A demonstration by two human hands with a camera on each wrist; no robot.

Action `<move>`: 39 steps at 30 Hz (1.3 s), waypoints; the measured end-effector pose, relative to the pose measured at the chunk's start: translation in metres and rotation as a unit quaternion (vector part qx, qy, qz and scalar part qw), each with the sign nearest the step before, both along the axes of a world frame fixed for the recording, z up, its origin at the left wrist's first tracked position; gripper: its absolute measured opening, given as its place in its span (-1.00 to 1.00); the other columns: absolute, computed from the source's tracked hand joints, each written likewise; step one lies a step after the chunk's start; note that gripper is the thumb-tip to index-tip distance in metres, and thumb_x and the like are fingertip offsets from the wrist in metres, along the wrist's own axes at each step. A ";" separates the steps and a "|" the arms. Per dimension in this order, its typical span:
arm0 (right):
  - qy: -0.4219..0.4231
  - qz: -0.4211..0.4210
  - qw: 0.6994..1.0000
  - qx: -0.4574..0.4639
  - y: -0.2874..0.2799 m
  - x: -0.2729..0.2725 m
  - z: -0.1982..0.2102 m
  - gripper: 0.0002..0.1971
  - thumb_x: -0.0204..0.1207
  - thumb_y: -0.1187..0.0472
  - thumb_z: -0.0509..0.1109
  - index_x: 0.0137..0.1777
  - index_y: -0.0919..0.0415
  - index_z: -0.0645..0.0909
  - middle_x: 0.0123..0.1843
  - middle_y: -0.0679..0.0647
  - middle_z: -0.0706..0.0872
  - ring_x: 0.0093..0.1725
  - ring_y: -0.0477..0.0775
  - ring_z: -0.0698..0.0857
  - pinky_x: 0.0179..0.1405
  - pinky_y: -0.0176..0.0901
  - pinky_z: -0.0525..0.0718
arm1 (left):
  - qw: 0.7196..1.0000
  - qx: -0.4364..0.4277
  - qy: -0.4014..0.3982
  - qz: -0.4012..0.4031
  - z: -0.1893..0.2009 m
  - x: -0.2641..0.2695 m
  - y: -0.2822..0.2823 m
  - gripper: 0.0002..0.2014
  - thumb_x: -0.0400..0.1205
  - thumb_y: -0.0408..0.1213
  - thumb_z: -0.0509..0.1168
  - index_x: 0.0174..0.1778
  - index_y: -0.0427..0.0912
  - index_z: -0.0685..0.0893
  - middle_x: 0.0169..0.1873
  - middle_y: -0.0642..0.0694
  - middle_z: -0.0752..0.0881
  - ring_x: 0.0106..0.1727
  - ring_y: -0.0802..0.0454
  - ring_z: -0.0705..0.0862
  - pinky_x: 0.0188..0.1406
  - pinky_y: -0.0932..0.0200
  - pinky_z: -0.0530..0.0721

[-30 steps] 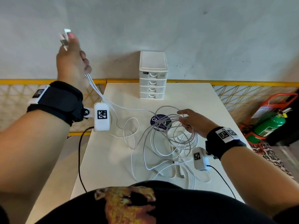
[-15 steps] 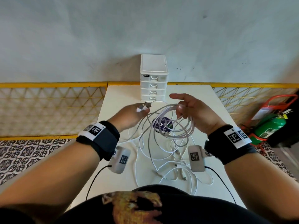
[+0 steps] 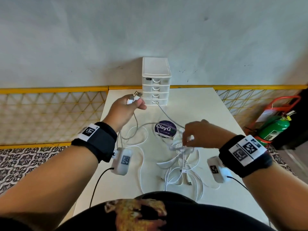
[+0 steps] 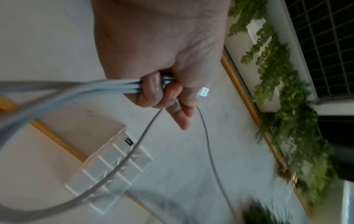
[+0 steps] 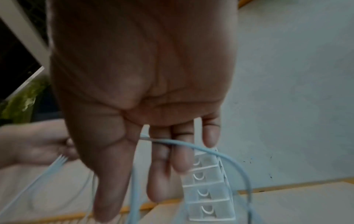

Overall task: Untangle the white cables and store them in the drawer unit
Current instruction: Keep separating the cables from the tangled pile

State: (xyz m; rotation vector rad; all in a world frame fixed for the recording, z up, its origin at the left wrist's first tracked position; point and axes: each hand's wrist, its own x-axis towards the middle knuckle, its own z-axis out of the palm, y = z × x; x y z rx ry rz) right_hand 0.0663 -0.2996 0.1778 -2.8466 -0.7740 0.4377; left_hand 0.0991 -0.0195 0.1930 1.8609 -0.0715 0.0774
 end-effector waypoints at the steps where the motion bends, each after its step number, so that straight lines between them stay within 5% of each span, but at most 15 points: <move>1: 0.009 0.003 1.000 -0.019 0.000 -0.002 -0.004 -0.97 0.46 -0.05 0.47 -0.16 -0.27 0.72 -0.03 -0.26 0.62 -0.04 -0.33 0.54 0.21 -0.16 0.34 | 1.000 -0.022 0.000 0.000 0.003 0.001 0.001 -0.83 0.71 -0.16 0.26 -0.15 -0.04 0.72 -0.11 -0.08 0.84 -0.62 0.30 0.43 -0.43 0.28 0.35; 4: 0.073 -0.056 0.988 0.126 -0.001 0.000 -0.004 -0.96 0.41 -0.03 0.55 -0.21 -0.17 0.74 0.15 -0.25 0.68 0.09 -0.35 0.60 0.31 -0.17 0.40 | 0.998 -0.050 -0.020 -0.022 0.014 0.003 0.000 -0.82 0.72 -0.13 0.25 -0.14 0.00 0.72 -0.28 -0.03 0.81 -0.61 0.19 0.26 -0.59 0.33 0.28; 8: 0.003 -0.181 0.920 0.347 0.011 0.015 0.003 -0.83 0.38 -0.03 0.52 -0.18 -0.06 0.58 -0.13 0.01 0.79 -0.05 0.12 0.76 0.05 0.11 0.69 | 0.995 -0.067 -0.037 -0.060 0.032 -0.002 -0.012 -0.81 0.74 -0.19 0.24 -0.12 -0.02 0.73 -0.47 0.01 0.70 -0.60 0.15 0.25 -0.62 0.33 0.23; 10: -0.013 -0.174 0.870 0.460 0.029 0.019 0.009 -0.69 0.39 0.06 0.56 -0.02 -0.18 0.48 -0.01 0.01 0.76 -0.03 0.03 0.74 -0.03 -0.11 0.70 | 0.992 -0.066 -0.040 -0.097 0.042 -0.004 -0.017 -0.82 0.74 -0.19 0.24 -0.11 -0.02 0.74 -0.48 -0.01 0.69 -0.58 0.09 0.21 -0.62 0.30 0.20; 12: 0.047 -0.115 0.874 0.470 0.056 0.015 0.014 -0.60 0.44 0.15 0.56 0.12 -0.21 0.46 0.02 0.01 0.78 -0.04 -0.02 0.73 -0.04 -0.22 0.67 | 0.989 -0.078 -0.060 -0.110 0.052 -0.013 -0.009 -0.82 0.74 -0.20 0.24 -0.09 -0.04 0.74 -0.49 -0.03 0.69 -0.57 0.05 0.18 -0.62 0.28 0.16; 14: 0.119 -0.095 0.899 0.410 0.067 0.016 0.004 -0.90 0.53 0.13 0.46 -0.05 -0.08 0.59 -0.24 0.00 0.80 -0.23 0.03 0.72 -0.15 -0.11 0.61 | 0.987 -0.106 -0.078 -0.091 0.061 -0.008 -0.006 -0.82 0.74 -0.21 0.24 -0.09 -0.06 0.73 -0.53 0.00 0.66 -0.57 0.07 0.20 -0.63 0.29 0.15; 17: 0.119 -0.162 0.925 0.323 0.038 0.023 -0.029 -0.81 0.51 0.07 0.33 -0.30 0.09 0.59 -0.45 -0.02 0.66 -0.38 0.04 0.62 -0.20 -0.02 0.53 | 0.982 -0.156 -0.103 0.035 0.077 0.008 0.016 -0.82 0.74 -0.21 0.24 -0.14 -0.07 0.69 -0.55 0.08 0.56 -0.61 0.21 0.31 -0.67 0.35 0.17; 20: 0.108 -0.259 0.907 0.313 -0.035 0.031 -0.062 -0.75 0.61 0.40 0.30 -0.30 0.17 0.58 -0.40 0.01 0.65 -0.43 -0.07 0.63 -0.07 0.04 0.52 | 0.952 -0.228 -0.106 0.175 0.087 0.024 0.067 -0.78 0.74 -0.20 0.20 -0.22 -0.02 0.63 -0.48 0.11 0.51 -0.61 0.25 0.30 -0.67 0.35 0.17; 23: 0.075 -0.360 0.896 0.248 -0.089 0.032 -0.069 -0.74 0.65 0.34 0.26 -0.29 0.12 0.53 -0.36 0.00 0.64 -0.28 0.11 0.61 -0.29 -0.46 0.57 | 0.933 -0.240 -0.092 0.253 0.074 0.027 0.112 -0.77 0.76 -0.18 0.13 -0.19 -0.03 0.60 -0.54 0.14 0.51 -0.66 0.22 0.25 -0.66 0.32 0.15; 25: 0.043 -0.390 0.853 0.344 -0.096 0.035 -0.056 -0.77 0.63 0.32 0.24 -0.29 0.18 0.49 -0.46 0.00 0.71 -0.26 0.09 0.66 -0.43 -0.55 0.51 | 0.944 -0.183 -0.078 0.264 0.058 0.029 0.123 -0.81 0.74 -0.15 0.16 -0.14 -0.01 0.63 -0.40 0.08 0.63 -0.67 0.24 0.32 -0.65 0.31 0.21; 28: -0.004 -0.348 0.783 0.515 -0.073 0.039 -0.013 -0.78 0.65 0.22 0.23 -0.25 0.19 0.54 -0.60 -0.07 0.59 -0.50 -0.06 0.60 -0.23 -0.13 0.59 | 0.953 0.021 -0.064 0.295 0.047 0.028 0.112 -0.75 0.68 -0.05 0.22 -0.32 0.03 0.56 -0.39 -0.04 0.61 -0.57 0.09 0.39 -0.38 0.20 0.39; 31: -0.056 -0.260 0.850 0.454 -0.031 0.039 0.037 -0.75 0.64 0.14 0.24 -0.23 0.03 0.68 -0.58 -0.14 0.51 -0.56 -0.15 0.46 -0.41 -0.23 0.54 | 0.949 0.072 -0.116 0.284 0.054 0.021 0.070 -0.69 0.70 -0.14 0.24 -0.40 0.03 0.47 -0.47 0.06 0.49 -0.55 0.25 0.48 -0.36 0.30 0.40; 34: -0.075 -0.133 0.950 0.273 0.024 0.033 0.076 -0.81 0.57 0.06 0.31 -0.22 -0.05 0.72 -0.34 -0.28 0.71 -0.40 -0.20 0.60 -0.38 -0.30 0.50 | 0.984 0.046 -0.107 0.133 0.063 0.004 0.009 -0.87 0.69 -0.07 0.29 -0.16 0.05 0.63 -0.49 -0.04 0.62 -0.53 0.37 0.45 -0.44 0.37 0.42; 37: -0.119 -0.051 0.971 0.201 0.063 0.031 0.097 -0.84 0.54 0.05 0.41 -0.08 0.12 0.72 -0.14 -0.08 0.72 -0.12 -0.09 0.64 -0.21 -0.37 0.45 | 0.986 0.151 -0.048 -0.054 0.067 -0.013 -0.037 -0.76 0.70 0.04 0.25 -0.18 0.03 0.69 -0.57 0.06 0.63 -0.60 0.35 0.45 -0.53 0.39 0.42; 39: -0.125 -0.050 0.964 0.231 0.063 0.035 0.101 -0.85 0.48 0.10 0.50 -0.09 0.16 0.67 -0.29 -0.14 0.62 -0.30 -0.26 0.57 -0.34 -0.44 0.39 | 0.977 0.182 -0.039 -0.104 0.068 -0.014 -0.040 -0.64 0.71 0.06 0.21 -0.31 0.00 0.72 -0.59 0.11 0.59 -0.64 0.30 0.43 -0.48 0.21 0.39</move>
